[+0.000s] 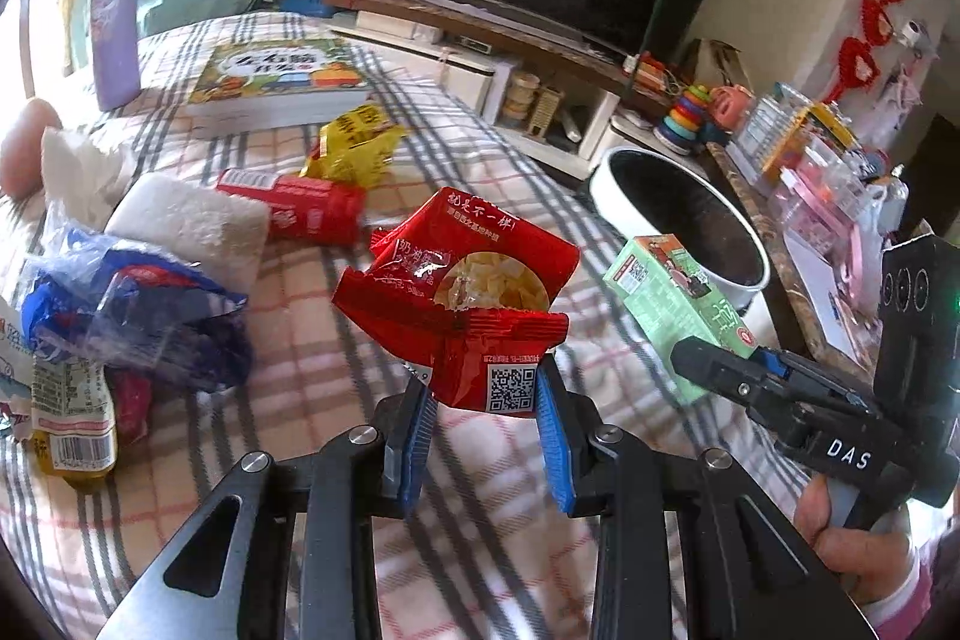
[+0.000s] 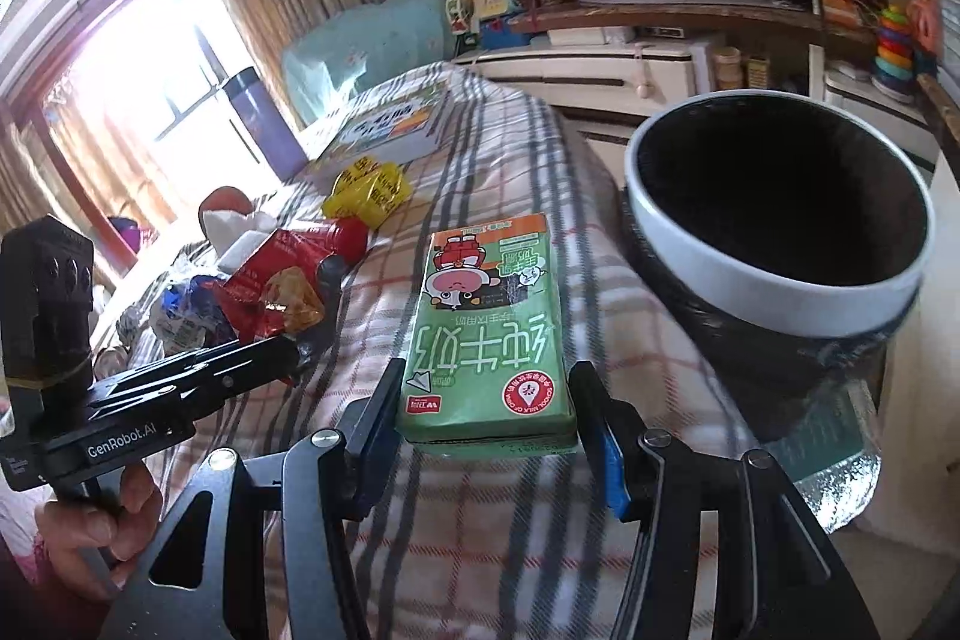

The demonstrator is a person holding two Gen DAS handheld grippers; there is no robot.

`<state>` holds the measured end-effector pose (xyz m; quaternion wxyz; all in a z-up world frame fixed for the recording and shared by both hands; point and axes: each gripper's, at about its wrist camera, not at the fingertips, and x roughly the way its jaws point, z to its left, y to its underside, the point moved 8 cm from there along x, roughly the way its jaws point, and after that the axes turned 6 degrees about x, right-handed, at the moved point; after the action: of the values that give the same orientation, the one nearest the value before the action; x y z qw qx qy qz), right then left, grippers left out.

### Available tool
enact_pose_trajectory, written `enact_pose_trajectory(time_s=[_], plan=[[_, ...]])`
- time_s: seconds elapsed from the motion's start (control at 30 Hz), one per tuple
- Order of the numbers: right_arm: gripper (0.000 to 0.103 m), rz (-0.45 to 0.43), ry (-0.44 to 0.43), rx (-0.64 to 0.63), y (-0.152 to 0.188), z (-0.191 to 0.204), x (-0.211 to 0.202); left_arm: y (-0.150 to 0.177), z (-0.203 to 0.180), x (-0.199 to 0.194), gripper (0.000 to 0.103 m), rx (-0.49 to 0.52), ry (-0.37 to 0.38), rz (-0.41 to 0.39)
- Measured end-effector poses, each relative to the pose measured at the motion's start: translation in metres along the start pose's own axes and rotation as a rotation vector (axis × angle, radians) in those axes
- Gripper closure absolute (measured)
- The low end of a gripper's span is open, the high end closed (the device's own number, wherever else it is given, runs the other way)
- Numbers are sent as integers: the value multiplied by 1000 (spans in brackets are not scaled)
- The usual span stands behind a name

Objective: Collect trash
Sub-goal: 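Carry the green carton and red snack bag over the bin opening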

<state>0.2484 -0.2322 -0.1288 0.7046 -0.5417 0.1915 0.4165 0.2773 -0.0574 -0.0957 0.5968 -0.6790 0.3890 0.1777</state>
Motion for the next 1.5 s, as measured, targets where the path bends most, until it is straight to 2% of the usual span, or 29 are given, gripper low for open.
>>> enact_pose_trajectory(time_s=[0.5, 1.5], plan=[[48, -74, 26, 76, -11, -34, -35, -11, -38, 9, 73, 54, 48, 12], [48, -143, 93, 171, -33, -98, -63, -45, -91, 52, 73, 155, 88, 31]])
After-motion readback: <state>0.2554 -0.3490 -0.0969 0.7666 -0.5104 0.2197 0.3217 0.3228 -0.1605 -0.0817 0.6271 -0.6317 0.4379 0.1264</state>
